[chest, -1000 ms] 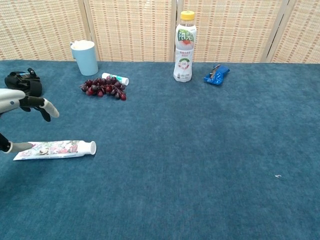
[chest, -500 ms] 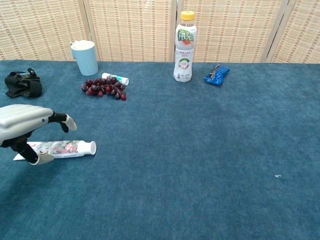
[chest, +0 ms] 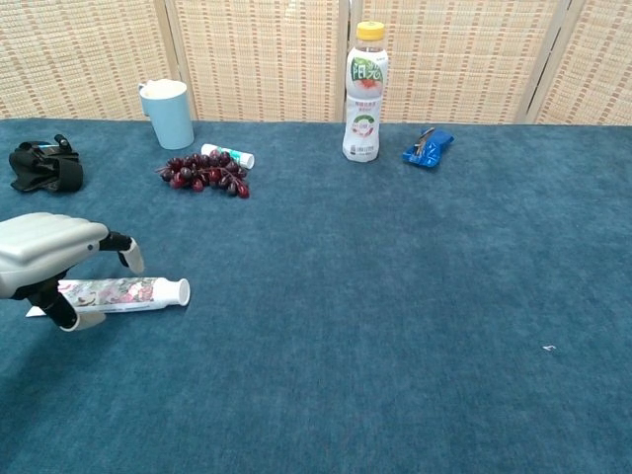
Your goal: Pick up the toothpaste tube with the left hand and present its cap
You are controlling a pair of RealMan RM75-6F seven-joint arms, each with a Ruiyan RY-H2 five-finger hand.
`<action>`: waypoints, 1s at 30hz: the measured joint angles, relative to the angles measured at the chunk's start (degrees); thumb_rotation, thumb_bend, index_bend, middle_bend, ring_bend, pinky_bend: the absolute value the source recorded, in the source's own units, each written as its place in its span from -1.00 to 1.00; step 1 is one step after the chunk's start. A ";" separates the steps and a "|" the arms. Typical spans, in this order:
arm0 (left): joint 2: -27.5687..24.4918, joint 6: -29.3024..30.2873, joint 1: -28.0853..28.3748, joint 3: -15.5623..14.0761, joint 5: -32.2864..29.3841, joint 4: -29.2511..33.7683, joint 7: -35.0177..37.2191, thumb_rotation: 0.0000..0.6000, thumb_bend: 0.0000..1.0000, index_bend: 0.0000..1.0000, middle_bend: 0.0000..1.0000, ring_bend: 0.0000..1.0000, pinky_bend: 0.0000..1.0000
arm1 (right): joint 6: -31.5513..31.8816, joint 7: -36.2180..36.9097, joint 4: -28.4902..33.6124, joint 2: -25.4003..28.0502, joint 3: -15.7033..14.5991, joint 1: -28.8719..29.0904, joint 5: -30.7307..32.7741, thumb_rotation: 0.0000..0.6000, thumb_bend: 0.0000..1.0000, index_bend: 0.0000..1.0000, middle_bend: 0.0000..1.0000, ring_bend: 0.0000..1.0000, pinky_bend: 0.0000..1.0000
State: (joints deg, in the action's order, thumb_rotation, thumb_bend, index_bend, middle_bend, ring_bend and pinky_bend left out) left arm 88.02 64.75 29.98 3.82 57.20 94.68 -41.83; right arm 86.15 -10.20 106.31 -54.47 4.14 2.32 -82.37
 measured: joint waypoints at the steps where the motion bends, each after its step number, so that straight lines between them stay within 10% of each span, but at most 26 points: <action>1: 0.12 -0.02 0.12 -0.04 -0.37 -0.10 -0.18 1.00 -0.50 -0.43 -0.52 -0.72 -0.71 | 0.04 0.09 0.06 0.04 -0.05 -0.06 -0.09 1.00 -0.37 -0.76 -0.88 -1.00 -1.00; 30: 1.93 0.08 -0.20 -1.77 3.93 -4.70 6.17 1.00 -0.50 -0.19 -0.25 -0.59 -0.71 | 0.76 1.19 1.31 1.09 -0.84 -1.15 -1.48 1.00 -0.37 -0.76 -0.88 -1.00 -1.00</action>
State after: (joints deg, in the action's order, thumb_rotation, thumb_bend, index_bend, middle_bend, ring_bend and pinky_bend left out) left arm 89.95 64.83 29.79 2.04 61.13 89.97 -35.66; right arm 86.91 -9.01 107.63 -53.38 3.29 1.18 -83.85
